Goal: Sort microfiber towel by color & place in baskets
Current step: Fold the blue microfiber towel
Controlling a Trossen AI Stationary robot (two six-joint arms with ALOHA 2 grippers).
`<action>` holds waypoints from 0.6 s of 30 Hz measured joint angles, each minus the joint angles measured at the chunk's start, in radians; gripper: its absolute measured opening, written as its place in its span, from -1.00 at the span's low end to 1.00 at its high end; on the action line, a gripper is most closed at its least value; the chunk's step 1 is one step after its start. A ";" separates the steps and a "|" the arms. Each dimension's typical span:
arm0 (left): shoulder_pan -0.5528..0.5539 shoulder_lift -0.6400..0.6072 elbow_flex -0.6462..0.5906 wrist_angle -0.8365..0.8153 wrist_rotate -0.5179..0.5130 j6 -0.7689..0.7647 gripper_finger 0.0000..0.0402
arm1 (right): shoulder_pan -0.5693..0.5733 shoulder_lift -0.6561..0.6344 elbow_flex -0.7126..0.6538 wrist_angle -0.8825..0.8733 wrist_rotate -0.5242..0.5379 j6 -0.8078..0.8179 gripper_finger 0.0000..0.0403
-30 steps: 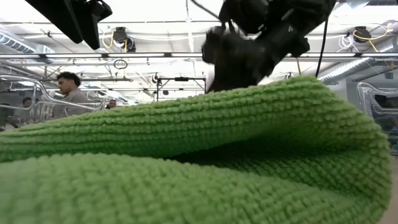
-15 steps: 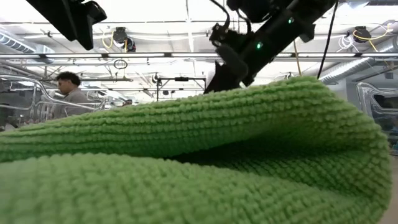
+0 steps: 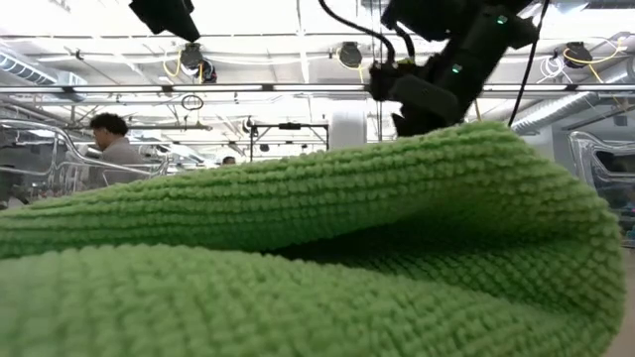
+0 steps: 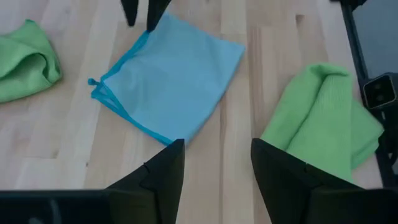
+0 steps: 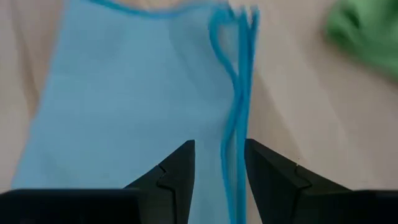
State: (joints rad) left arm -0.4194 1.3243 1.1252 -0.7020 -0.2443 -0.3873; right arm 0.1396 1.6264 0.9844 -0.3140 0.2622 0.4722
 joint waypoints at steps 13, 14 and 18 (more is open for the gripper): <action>0.000 0.000 0.000 -0.004 0.000 -0.014 -0.06 | -0.063 -0.010 -0.001 -0.211 -0.184 0.465 -0.07; 0.000 0.000 0.000 -0.004 0.000 -0.014 -0.06 | -0.067 -0.010 -0.001 -0.211 -0.197 0.452 -0.05; 0.000 0.000 0.000 -0.004 0.000 -0.019 -0.06 | -0.068 -0.010 -0.001 -0.215 -0.213 0.406 -0.04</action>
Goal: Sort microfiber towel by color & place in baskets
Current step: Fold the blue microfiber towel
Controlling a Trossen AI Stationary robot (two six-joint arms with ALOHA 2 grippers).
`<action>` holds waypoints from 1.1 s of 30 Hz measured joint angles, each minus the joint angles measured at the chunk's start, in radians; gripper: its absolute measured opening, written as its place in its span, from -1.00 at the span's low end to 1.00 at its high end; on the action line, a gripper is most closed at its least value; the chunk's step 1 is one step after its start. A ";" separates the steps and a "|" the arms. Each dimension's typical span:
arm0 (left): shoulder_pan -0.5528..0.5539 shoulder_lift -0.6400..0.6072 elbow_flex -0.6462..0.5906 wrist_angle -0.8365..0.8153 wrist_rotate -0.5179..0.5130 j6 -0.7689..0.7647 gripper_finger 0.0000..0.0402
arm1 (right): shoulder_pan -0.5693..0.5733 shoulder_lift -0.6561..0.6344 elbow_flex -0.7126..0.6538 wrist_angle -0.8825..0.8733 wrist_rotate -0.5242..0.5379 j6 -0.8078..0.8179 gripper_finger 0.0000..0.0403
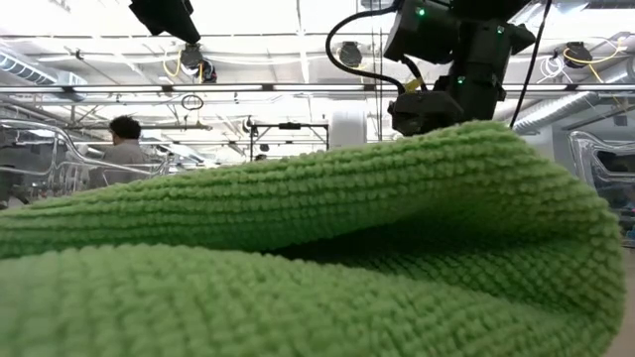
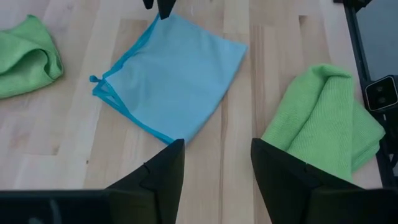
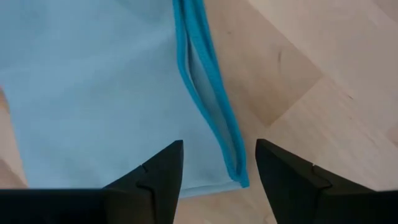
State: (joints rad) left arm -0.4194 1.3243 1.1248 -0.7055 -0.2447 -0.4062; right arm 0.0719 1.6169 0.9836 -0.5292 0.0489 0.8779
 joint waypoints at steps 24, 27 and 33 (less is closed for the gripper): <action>-0.007 0.000 0.000 0.000 0.000 -0.067 -0.06 | 0.007 0.000 -0.125 0.114 -0.103 -0.081 -0.42; -0.007 0.000 0.000 0.000 0.000 -0.060 -0.06 | 0.016 -0.003 -0.150 0.148 -0.103 -0.080 -0.45; -0.006 0.000 0.000 0.000 0.000 -0.047 -0.06 | 0.035 -0.003 -0.157 0.156 -0.081 -0.080 -0.60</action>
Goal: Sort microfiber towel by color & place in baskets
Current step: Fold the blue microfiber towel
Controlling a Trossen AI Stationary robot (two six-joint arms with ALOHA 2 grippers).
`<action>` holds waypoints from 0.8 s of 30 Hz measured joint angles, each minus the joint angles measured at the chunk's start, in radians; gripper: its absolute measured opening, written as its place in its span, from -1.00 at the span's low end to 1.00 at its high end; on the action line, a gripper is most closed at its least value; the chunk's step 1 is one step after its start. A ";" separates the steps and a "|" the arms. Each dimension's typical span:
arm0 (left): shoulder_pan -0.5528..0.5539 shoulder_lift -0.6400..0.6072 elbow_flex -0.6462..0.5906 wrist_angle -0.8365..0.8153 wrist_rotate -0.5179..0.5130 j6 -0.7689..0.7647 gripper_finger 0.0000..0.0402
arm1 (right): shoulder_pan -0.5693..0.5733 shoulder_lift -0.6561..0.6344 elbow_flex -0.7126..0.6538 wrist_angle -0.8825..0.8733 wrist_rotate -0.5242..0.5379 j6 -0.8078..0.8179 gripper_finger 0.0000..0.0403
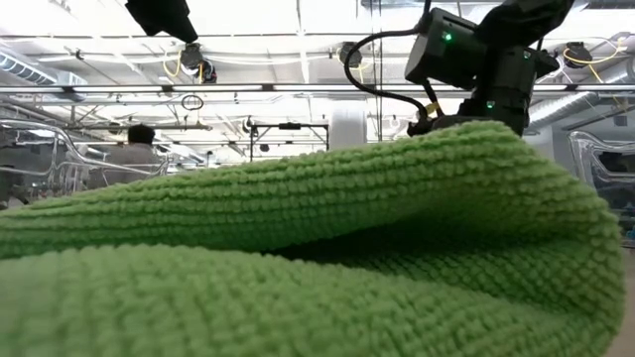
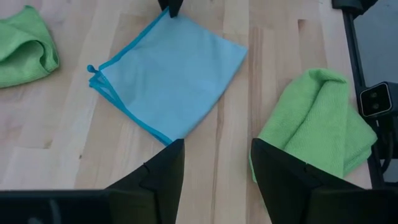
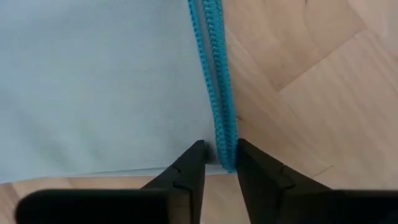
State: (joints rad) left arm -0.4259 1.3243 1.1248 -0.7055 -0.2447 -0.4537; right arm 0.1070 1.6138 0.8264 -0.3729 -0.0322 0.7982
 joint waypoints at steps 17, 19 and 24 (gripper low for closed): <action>0.000 0.000 0.000 0.050 -0.045 -0.020 -0.06 | -0.001 -0.111 -0.003 0.003 0.028 0.034 -0.72; 0.000 0.000 0.000 0.051 -0.045 -0.019 -0.06 | -0.002 -0.113 -0.003 0.005 0.031 0.035 -0.64; 0.000 0.000 0.000 0.053 -0.046 0.004 -0.06 | -0.002 -0.113 -0.003 0.006 0.031 0.029 -0.45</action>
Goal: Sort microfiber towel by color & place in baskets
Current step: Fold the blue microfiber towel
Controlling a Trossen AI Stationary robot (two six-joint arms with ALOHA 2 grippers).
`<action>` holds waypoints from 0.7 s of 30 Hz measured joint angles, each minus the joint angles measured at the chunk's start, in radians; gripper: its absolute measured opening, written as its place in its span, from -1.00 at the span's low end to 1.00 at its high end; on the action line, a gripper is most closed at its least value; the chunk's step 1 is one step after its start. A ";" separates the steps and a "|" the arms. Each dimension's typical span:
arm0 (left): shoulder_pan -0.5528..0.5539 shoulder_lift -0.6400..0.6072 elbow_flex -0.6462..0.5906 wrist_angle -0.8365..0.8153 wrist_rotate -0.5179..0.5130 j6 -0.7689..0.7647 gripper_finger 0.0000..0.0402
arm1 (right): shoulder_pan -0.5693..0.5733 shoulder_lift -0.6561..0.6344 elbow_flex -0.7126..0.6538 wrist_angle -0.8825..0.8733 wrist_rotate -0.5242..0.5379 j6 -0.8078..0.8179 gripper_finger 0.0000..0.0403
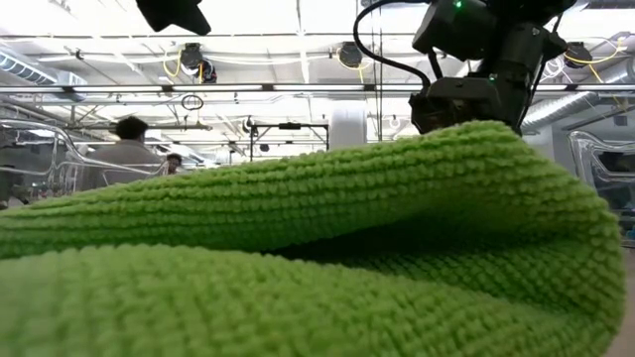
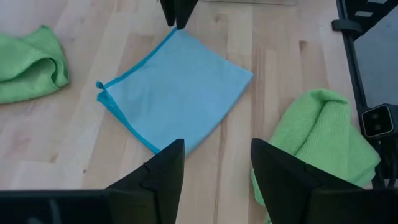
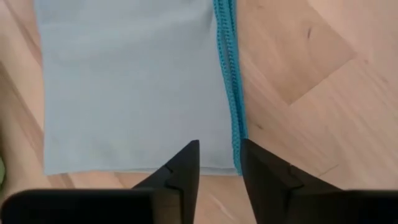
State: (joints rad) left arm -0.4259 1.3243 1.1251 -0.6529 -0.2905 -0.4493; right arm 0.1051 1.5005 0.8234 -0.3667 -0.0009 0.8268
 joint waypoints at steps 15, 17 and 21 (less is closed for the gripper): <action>0.013 0.000 0.000 0.022 -0.002 0.015 -0.06 | 0.002 0.000 -0.086 0.075 0.003 0.051 -0.70; 0.013 0.000 0.000 0.022 -0.002 0.021 -0.06 | 0.007 0.000 -0.095 0.078 0.001 0.052 -0.66; 0.013 0.000 0.000 0.022 -0.014 0.021 -0.06 | 0.016 0.000 -0.096 0.125 -0.003 0.050 -0.61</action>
State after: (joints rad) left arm -0.4129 1.3243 1.1250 -0.6313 -0.3048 -0.4282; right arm 0.1210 1.5009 0.7273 -0.2418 -0.0036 0.8772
